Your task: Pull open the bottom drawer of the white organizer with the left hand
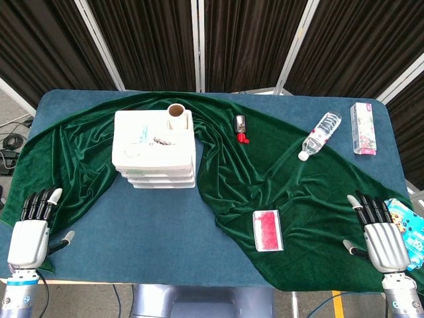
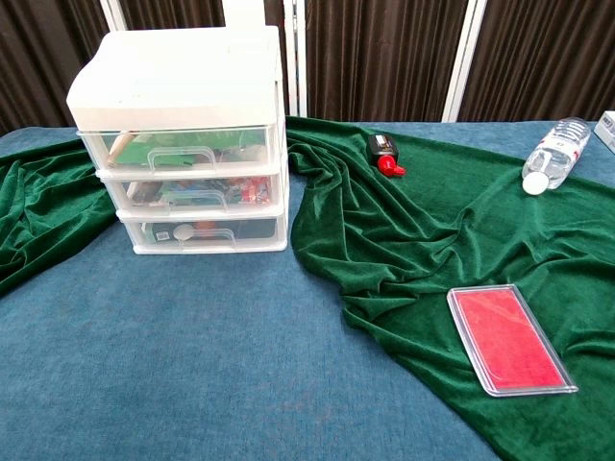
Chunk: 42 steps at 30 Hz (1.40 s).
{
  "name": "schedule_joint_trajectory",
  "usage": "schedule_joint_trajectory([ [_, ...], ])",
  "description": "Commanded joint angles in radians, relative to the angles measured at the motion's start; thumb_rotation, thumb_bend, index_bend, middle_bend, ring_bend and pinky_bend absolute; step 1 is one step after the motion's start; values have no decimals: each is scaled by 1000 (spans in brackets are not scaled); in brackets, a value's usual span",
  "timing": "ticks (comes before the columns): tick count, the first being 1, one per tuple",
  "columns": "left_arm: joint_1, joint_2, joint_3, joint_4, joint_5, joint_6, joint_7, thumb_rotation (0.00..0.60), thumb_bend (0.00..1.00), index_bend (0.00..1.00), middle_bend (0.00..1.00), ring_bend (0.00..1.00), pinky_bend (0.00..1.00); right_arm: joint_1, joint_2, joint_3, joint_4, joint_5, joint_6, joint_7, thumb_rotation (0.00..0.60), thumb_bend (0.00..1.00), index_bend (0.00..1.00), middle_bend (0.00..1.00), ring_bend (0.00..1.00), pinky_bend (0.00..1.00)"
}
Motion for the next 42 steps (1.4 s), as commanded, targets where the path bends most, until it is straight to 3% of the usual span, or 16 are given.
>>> schedule_joint_trajectory([
  [1,0,-1,0,0,0,-1,0,600,209,0,0,0,0,-1,1,-2,-2,-3,3,1,600,53,17,0,0,0],
  [18,-19,-17,5,7,4,-33,-37,600,209,0,0,0,0,-6,10,-4,-12,-14,16,16,600,53,17,0,0,0],
  [20,-23,-32,-8,10,-11,-35,-45,600,249,0,1,0,30,-8,12,-7,-13,-19,19,22,600,53,17,0,0,0],
  [21,-26,-46,-20,16,-20,-32,-39,600,276,0,24,12,68,-9,14,-8,-14,-20,20,24,600,53,17,0,0,0],
  [22,-31,-60,-29,23,-23,-30,-36,600,326,0,122,86,170,-9,14,-9,-15,-22,20,26,600,53,17,0,0,0],
  [23,-38,-72,-37,30,-27,-34,-37,600,375,0,276,210,299,-9,15,-9,-15,-23,21,27,600,53,17,0,0,0],
  [26,-63,-91,-42,22,-53,-87,-58,600,450,6,640,531,544,-10,16,-11,-17,-28,25,30,600,53,17,0,0,0],
  [29,-100,-92,-45,-23,-102,-186,-123,600,516,10,770,657,668,-12,20,-10,-21,-29,28,36,600,53,16,0,0,0],
  [33,-142,-66,-42,-87,-163,-311,-197,600,596,8,804,725,763,-12,24,-10,-24,-28,28,44,600,53,8,0,0,0],
  [36,-203,-33,-52,-156,-256,-481,-310,600,636,2,807,735,783,-12,30,-12,-27,-30,28,56,600,52,8,0,0,0],
  [42,-262,-27,-83,-174,-362,-613,-399,600,655,2,808,736,788,-15,39,-12,-32,-36,36,73,600,52,8,0,0,0],
])
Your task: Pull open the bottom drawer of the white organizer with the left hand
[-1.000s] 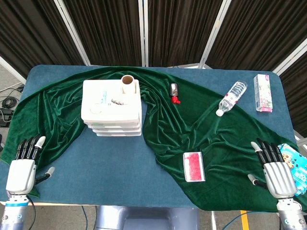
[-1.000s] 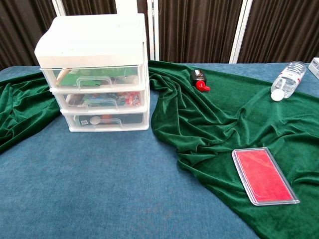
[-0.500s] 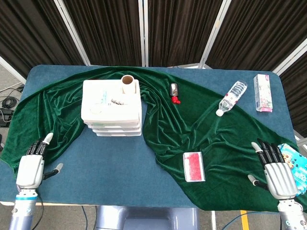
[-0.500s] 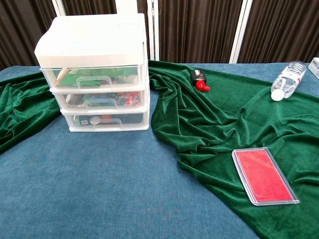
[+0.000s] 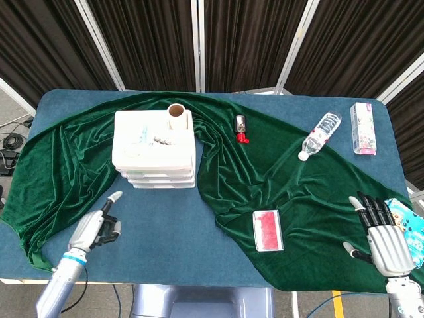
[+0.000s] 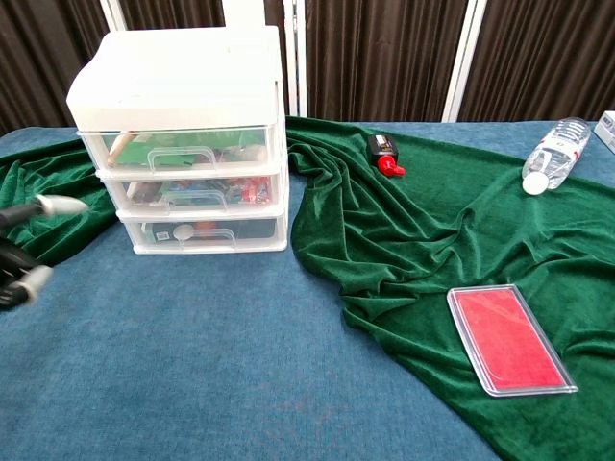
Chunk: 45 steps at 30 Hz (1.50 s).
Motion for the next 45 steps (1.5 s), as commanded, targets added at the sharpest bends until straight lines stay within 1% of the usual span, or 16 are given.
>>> schedule_joint_trajectory([
  [1,-62,8,-29,-25,-96,-101,-75,600,656,2,808,735,788,-2,5,0,-2,-2,5,9,600,53,8,0,0,0],
  [6,-105,-29,-61,2,-178,-153,-94,600,657,2,808,735,788,-5,18,2,-8,-2,14,39,600,53,8,0,0,0],
  [9,-124,-55,-75,20,-217,-157,-83,600,657,2,808,735,788,-5,23,4,-8,-2,16,54,600,52,8,0,0,0],
  [12,-160,-90,-107,46,-321,-208,-103,600,657,2,808,736,788,-5,30,5,-8,1,15,73,600,52,8,0,0,0],
  [15,-193,-105,-120,70,-389,-241,-93,600,659,3,808,736,788,-4,34,4,-9,1,11,81,600,53,8,0,0,0],
  [20,-230,-126,-133,92,-466,-270,-80,600,667,8,807,735,788,-5,38,6,-9,2,14,93,600,52,8,0,0,0],
  [30,-301,-163,-148,131,-568,-318,-63,600,681,9,808,735,788,-4,42,5,-9,0,12,103,600,52,8,0,0,0],
  [38,-331,-193,-154,170,-629,-338,-72,600,685,18,808,735,788,-3,46,5,-10,1,10,114,600,52,8,0,0,0],
  [45,-347,-230,-168,215,-641,-364,-104,600,696,18,808,735,788,-2,47,5,-8,-1,8,121,600,52,8,0,0,0],
])
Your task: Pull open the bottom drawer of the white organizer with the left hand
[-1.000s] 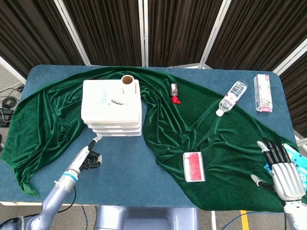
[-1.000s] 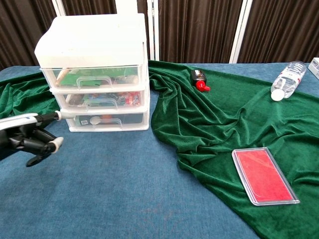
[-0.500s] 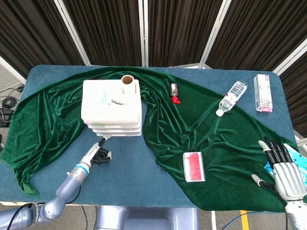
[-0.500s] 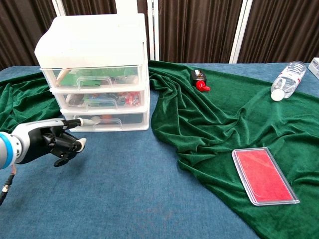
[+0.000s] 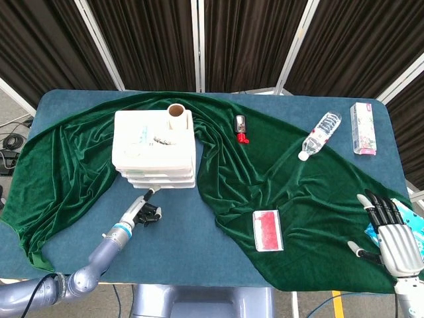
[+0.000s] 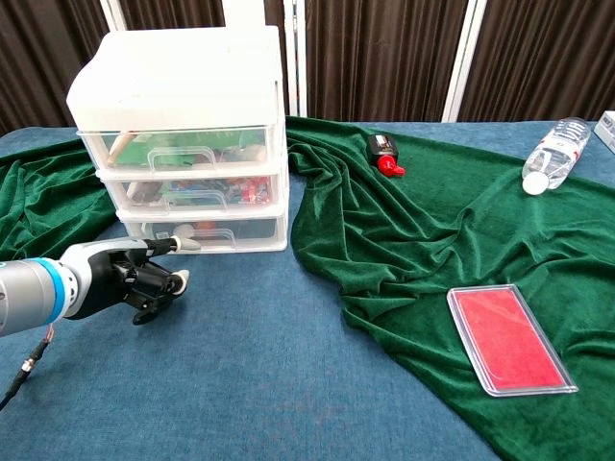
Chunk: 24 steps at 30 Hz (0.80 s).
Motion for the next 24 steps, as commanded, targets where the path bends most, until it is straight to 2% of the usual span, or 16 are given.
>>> schedule_joint_trajectory([
  [1,-6,-12,-8,15,-3,-15,-17,600,697,18,808,735,788,0,0,0,0,-1,0,0,600,52,8,0,0,0],
  [24,20,-84,-54,99,121,-88,-173,600,704,19,808,735,788,4,-2,0,3,4,-9,0,600,52,8,0,0,0],
])
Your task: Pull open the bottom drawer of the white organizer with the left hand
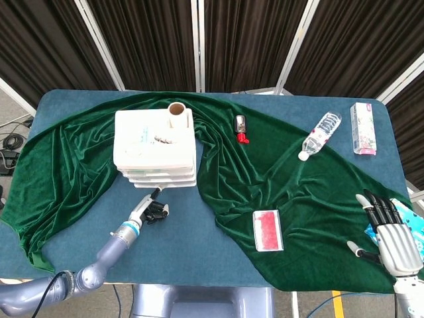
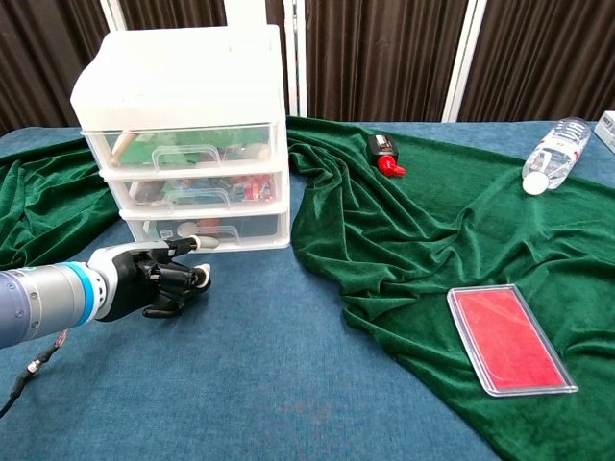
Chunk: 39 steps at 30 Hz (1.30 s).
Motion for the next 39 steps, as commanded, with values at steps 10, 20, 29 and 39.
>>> schedule_joint_trajectory([
  [10,-10,-19,4,25,17,-18,-16,600,704,19,808,736,788,2,0,1,1,6,-6,2,600,52,8,0,0,0],
  [20,-12,-33,1,29,56,-21,-34,600,704,34,808,735,788,4,0,4,4,12,-11,5,600,52,8,0,0,0],
  [29,-2,-41,-8,34,94,-2,-58,600,704,40,808,735,788,5,-1,3,3,13,-14,2,600,52,8,0,0,0],
  [39,-2,-50,-13,49,111,-4,-79,600,704,34,808,735,788,7,-2,5,6,18,-18,2,600,51,8,0,0,0],
])
